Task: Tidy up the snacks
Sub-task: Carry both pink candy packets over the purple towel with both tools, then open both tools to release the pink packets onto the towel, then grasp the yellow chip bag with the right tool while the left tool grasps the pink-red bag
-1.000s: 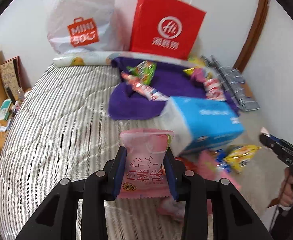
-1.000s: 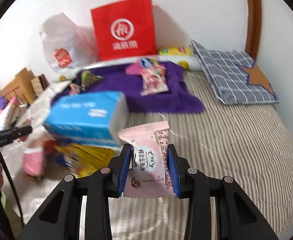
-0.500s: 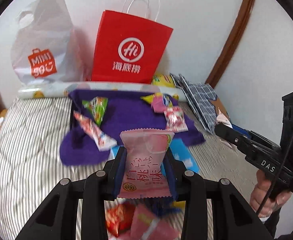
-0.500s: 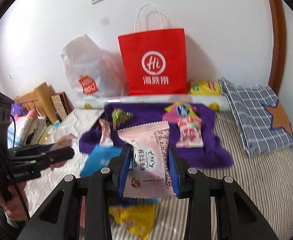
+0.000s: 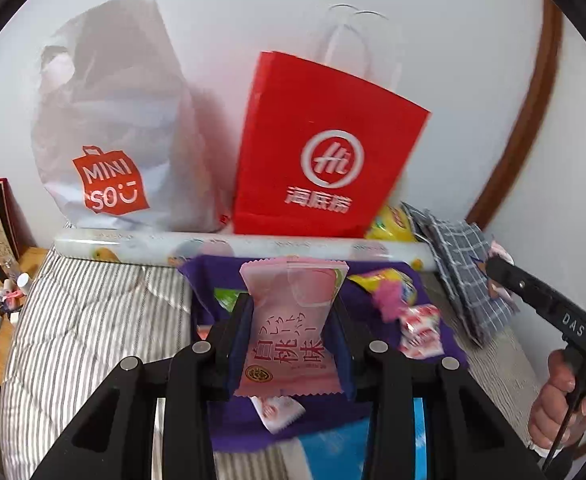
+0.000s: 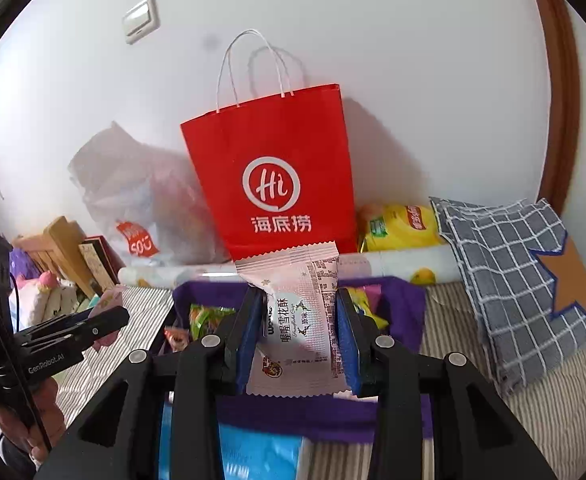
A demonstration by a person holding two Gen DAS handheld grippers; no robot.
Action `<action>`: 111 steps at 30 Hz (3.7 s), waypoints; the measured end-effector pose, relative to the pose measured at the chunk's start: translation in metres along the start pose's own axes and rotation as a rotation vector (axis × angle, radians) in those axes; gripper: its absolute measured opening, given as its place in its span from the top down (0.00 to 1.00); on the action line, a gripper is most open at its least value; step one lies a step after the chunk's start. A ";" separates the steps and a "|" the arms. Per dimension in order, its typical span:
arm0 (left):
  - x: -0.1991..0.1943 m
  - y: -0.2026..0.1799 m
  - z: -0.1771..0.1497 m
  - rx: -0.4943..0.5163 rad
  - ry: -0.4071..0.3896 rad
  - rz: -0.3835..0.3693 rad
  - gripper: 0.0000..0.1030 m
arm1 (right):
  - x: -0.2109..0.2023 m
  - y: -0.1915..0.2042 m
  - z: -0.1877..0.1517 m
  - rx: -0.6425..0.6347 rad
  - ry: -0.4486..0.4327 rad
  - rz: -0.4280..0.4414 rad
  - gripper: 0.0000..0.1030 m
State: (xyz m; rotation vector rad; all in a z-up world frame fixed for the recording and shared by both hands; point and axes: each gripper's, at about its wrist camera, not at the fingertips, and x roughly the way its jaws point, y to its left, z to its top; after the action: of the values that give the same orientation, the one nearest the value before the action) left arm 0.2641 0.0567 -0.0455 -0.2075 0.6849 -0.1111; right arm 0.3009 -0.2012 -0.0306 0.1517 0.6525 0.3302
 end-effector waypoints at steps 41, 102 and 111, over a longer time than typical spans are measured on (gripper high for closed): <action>0.066 0.023 -0.045 -0.075 0.158 -0.056 0.66 | 0.092 -0.027 -0.066 0.007 0.267 0.007 0.63; 0.013 -0.005 -0.035 -0.063 0.060 -0.212 0.39 | -0.064 -0.001 -0.113 0.029 0.137 -0.152 0.22; -0.037 -0.001 -0.061 0.002 0.039 -0.198 0.34 | -0.099 0.024 -0.165 -0.003 0.140 0.018 0.22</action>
State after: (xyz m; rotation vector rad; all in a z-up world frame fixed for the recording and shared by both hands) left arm 0.1967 0.0526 -0.0681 -0.2719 0.7021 -0.3054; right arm 0.1188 -0.2072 -0.0978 0.1322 0.7891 0.3618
